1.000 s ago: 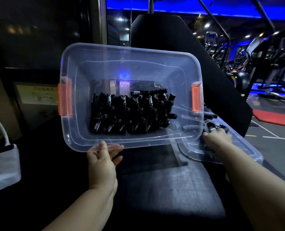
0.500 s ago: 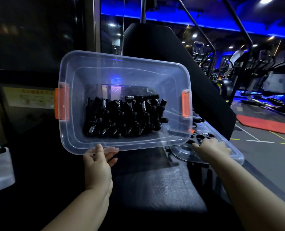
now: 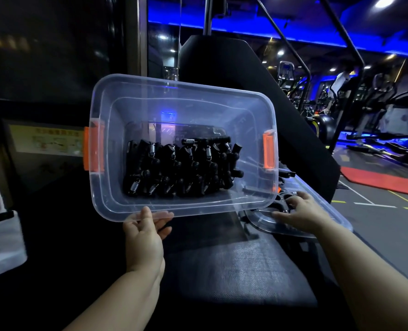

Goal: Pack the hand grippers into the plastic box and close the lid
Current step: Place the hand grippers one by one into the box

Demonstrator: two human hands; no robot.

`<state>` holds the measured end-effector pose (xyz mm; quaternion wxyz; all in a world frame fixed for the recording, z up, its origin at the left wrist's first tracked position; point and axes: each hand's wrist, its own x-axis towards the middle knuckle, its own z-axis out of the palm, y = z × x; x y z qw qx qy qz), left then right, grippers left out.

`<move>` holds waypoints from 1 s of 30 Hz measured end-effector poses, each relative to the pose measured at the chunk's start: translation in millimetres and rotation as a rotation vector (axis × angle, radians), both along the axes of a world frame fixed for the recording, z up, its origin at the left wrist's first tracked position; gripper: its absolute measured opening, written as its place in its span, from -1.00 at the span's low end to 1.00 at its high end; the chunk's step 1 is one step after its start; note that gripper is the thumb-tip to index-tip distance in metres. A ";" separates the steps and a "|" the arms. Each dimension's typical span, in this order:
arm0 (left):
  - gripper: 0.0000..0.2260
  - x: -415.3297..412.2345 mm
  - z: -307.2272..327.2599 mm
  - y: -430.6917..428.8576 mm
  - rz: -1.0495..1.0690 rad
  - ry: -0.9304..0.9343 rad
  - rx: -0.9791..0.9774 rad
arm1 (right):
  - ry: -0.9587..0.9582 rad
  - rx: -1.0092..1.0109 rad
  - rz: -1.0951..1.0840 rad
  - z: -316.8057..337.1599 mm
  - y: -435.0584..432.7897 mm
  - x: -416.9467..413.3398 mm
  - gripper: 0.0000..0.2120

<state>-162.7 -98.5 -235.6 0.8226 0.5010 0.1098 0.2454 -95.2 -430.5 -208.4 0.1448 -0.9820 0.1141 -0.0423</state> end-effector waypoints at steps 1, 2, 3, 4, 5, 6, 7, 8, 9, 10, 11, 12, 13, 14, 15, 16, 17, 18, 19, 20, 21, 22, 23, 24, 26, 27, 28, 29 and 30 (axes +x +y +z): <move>-0.68 0.3 -0.5 0.3 -0.003 0.002 0.004 | -0.005 0.008 0.002 -0.8 -2.5 -0.2 -0.08; -0.67 0.5 -1.0 0.5 -0.006 0.006 0.007 | -0.017 0.015 0.010 -1.1 -4.0 -0.5 -0.03; -0.66 0.8 -1.6 0.9 -0.009 0.008 0.010 | -0.025 0.014 0.022 -0.3 -4.9 -1.3 -0.02; -0.65 1.2 -2.1 1.3 -0.012 0.011 0.012 | -0.024 0.009 0.034 1.8 -5.5 -2.9 -0.09; -0.64 1.6 -2.5 1.7 -0.013 0.014 0.013 | -0.011 -0.002 0.039 4.8 -4.7 -4.8 -0.18; -0.64 1.9 -3.0 2.0 -0.014 0.017 0.015 | 0.003 -0.019 0.035 7.0 -4.4 -6.1 -0.24; -0.63 2.3 -3.3 2.3 -0.015 0.019 0.018 | 0.014 -0.041 0.028 9.6 -3.2 -8.6 -0.25; -0.62 2.6 -3.5 2.6 -0.016 0.019 0.021 | 0.011 -0.060 0.021 10.8 -2.8 -10.5 -0.24; -0.62 2.7 -3.4 2.5 -0.016 0.018 0.023 | -0.015 -0.063 0.018 10.9 -3.0 -11.6 -0.23; -0.62 2.9 -3.3 2.7 -0.016 0.017 0.027 | -0.050 -0.047 0.014 10.3 -3.7 -11.6 -0.25; -0.62 2.7 -3.0 2.6 -0.016 0.017 0.030 | -0.093 -0.026 0.010 11.5 -2.1 -13.6 -0.31; -0.62 2.7 -2.8 2.5 -0.016 0.016 0.030 | -0.134 0.004 0.003 13.0 -0.6 -15.8 -0.37; -0.62 2.5 -2.8 2.4 -0.016 0.015 0.027 | -0.173 0.023 -0.008 13.3 -0.7 -16.2 -0.42; -0.62 2.5 -2.8 2.3 -0.016 0.016 0.022 | -0.224 0.032 -0.015 14.4 -0.4 -17.2 -0.45; -0.62 2.4 -3.0 2.2 -0.017 0.016 0.018 | -0.270 0.041 -0.029 16.0 0.1 -19.2 -0.47; -0.61 2.4 -3.3 2.2 -0.018 0.017 0.016 | -0.316 0.055 -0.046 16.8 -0.5 -20.5 -0.47; -0.61 2.4 -3.5 2.1 -0.019 0.017 0.015 | -0.356 0.074 -0.076 18.2 -0.8 -22.1 -0.47; -0.61 2.4 -3.7 2.0 -0.020 0.017 0.014 | -0.396 0.101 -0.106 20.1 -1.7 -23.5 -0.47; -0.61 2.2 -3.7 1.8 -0.020 0.018 0.014 | -0.440 0.128 -0.141 22.4 -2.7 -24.6 -0.48; -0.62 1.9 -3.6 1.7 -0.019 0.017 0.012 | -0.488 0.152 -0.178 24.2 -4.3 -25.6 -0.48; -0.63 1.5 -3.2 1.5 -0.017 0.015 0.007 | -0.527 0.185 -0.215 25.8 -6.2 -26.3 -0.48; -0.65 1.1 -2.7 1.4 -0.014 0.012 0.000 | -0.567 0.223 -0.243 27.7 -7.6 -26.9 -0.47; -0.66 0.5 -2.2 1.1 -0.013 0.009 -0.007 | -0.603 0.268 -0.268 28.3 -9.6 -26.4 -0.45; -0.68 0.2 -1.7 0.9 -0.013 0.008 -0.012 | -0.640 0.324 -0.294 30.4 -9.7 -27.1 -0.46; -0.69 -0.3 -1.5 0.6 -0.012 0.008 -0.020 | -0.713 0.438 -0.345 37.8 -6.3 -30.2 -0.49; -0.69 -0.7 -1.3 0.2 -0.013 0.008 -0.022 | -0.747 0.474 -0.357 42.2 -3.1 -32.4 -0.49; -0.69 -1.1 -1.4 0.2 -0.015 0.009 -0.024 | -0.776 0.504 -0.350 47.1 1.1 -34.6 -0.49; -0.69 -1.5 -1.4 0.2 -0.017 0.010 -0.025 | -0.809 0.534 -0.326 51.8 6.3 -36.4 -0.48; -0.71 -2.0 -1.1 -0.1 -0.017 0.011 -0.029 | -0.834 0.562 -0.283 55.7 12.8 -37.3 -0.46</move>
